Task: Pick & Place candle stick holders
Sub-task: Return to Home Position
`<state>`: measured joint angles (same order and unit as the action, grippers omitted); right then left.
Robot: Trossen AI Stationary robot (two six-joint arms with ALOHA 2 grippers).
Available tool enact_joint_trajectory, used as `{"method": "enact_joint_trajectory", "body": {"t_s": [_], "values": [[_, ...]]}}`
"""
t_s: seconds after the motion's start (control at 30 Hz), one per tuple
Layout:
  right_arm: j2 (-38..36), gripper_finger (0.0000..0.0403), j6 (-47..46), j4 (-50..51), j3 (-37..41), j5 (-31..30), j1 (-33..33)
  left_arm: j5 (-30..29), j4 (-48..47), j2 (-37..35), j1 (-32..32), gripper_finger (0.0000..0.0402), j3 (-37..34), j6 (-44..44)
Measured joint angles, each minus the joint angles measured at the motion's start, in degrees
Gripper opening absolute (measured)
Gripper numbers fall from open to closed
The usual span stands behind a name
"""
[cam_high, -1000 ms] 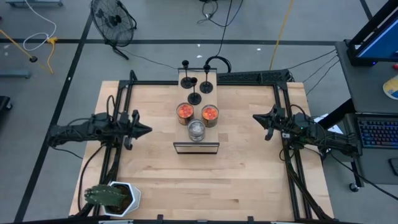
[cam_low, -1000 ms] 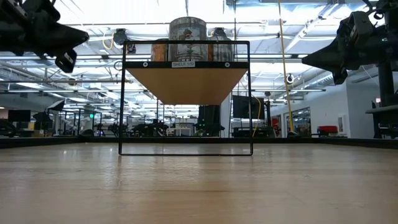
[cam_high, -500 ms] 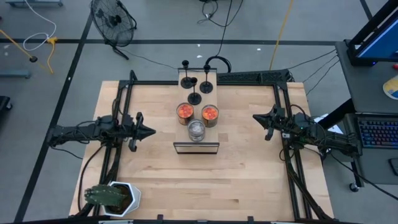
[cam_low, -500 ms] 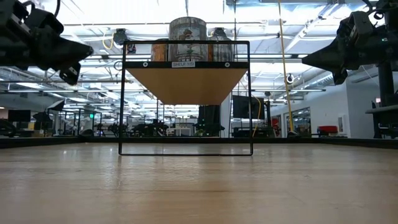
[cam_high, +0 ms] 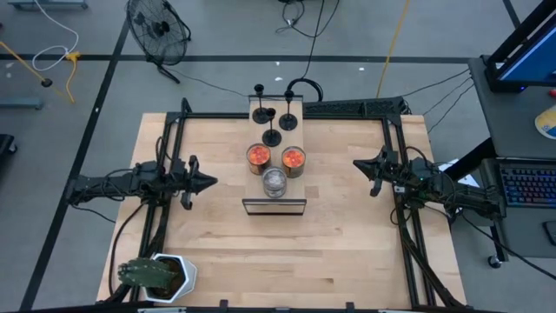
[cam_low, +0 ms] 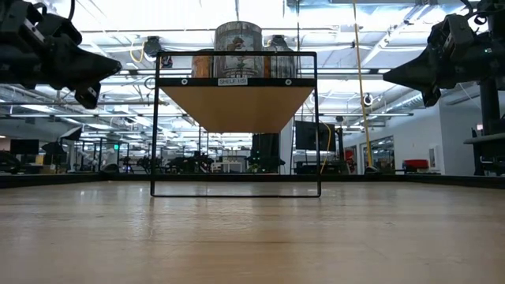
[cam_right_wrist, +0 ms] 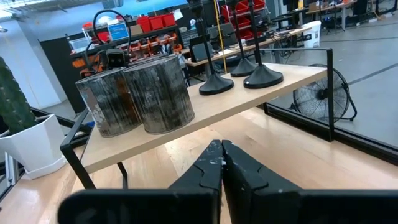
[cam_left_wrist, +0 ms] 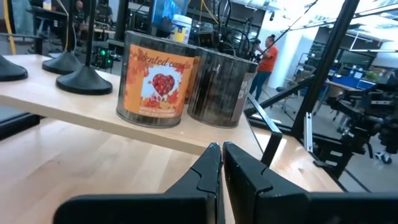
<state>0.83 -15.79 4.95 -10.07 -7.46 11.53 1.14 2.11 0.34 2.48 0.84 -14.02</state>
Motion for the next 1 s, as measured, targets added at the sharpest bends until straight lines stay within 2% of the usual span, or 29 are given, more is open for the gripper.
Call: {"method": "enact_joint_trajectory", "body": {"t_s": [0.33, 1.0], "values": [[0.0, 0.0000, -4.5, 0.0, 0.0, 0.0, 0.0, -0.2, 0.0, 0.0, 0.0, 0.0019, 0.0, -4.6], [0.0, 0.0000, -4.4, 0.0, 0.0, 0.0, 0.0, -0.2, 0.0, 0.0, 0.0, 0.0019, 0.0, -4.4]]}}
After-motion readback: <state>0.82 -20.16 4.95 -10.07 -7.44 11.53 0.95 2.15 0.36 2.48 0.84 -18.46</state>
